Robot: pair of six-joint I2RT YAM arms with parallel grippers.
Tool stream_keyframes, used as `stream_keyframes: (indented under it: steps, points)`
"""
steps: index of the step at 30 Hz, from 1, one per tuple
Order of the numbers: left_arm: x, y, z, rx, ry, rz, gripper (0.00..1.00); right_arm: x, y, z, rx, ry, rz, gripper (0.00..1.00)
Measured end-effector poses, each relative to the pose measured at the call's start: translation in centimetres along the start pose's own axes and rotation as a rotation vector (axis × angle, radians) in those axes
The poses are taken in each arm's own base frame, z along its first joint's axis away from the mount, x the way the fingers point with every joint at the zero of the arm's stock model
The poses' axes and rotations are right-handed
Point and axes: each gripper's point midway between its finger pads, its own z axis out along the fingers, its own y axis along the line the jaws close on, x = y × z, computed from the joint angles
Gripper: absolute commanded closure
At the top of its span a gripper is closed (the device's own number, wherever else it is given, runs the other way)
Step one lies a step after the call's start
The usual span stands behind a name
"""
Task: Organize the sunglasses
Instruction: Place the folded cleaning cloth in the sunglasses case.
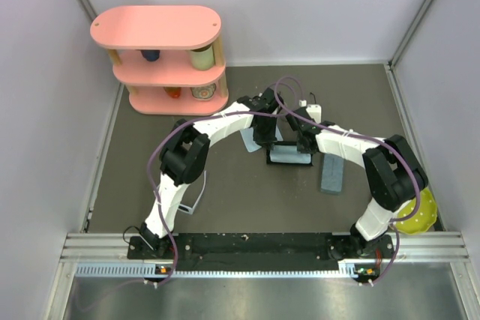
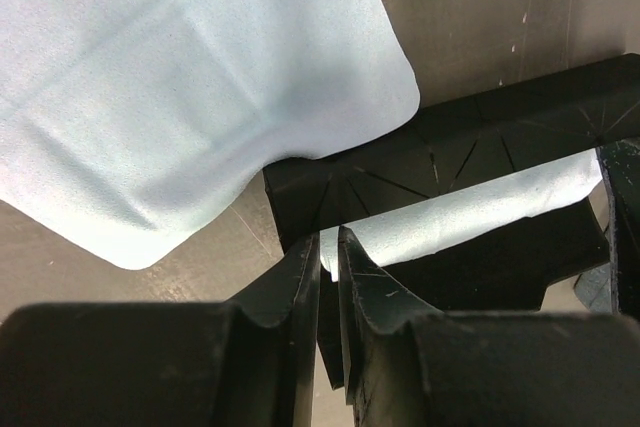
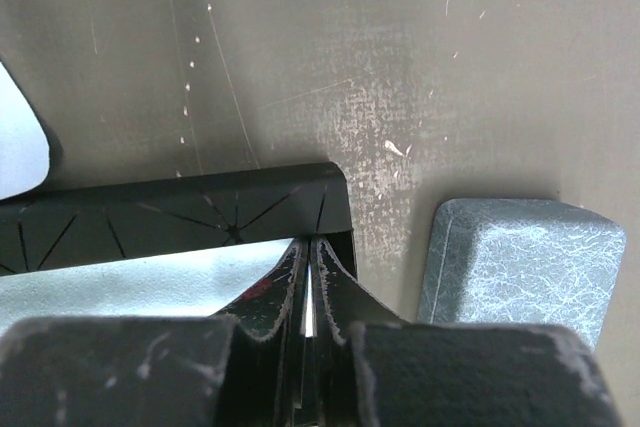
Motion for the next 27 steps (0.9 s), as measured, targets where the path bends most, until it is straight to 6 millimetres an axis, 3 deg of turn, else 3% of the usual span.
stream_keyframes:
  steps: [3, 10, 14, 20, 27]
  points:
    - [0.0, 0.0, 0.0, -0.002, -0.001, 0.001, 0.82, 0.1, 0.1, 0.0, -0.004, 0.003, 0.006, 0.8]
    - [0.1, -0.2, 0.0, 0.007, 0.003, 0.002, 0.84, -0.1, 0.3, -0.4, -0.02, 0.003, 0.019, 0.78]
    - [0.1, -0.4, 0.0, 0.02, 0.007, 0.002, 0.85, -0.5, 0.2, -1.2, -0.031, -0.01, 0.033, 0.83]
    - [-0.2, -1.3, 0.0, 0.063, 0.0, 0.003, 0.9, -0.9, 0.4, -1.9, -0.057, -0.017, 0.05, 1.0]
    - [0.1, -2.3, 0.4, 0.132, 0.007, 0.003, 0.92, -0.1, 1.0, -1.3, -0.074, 0.014, 0.048, 1.0]
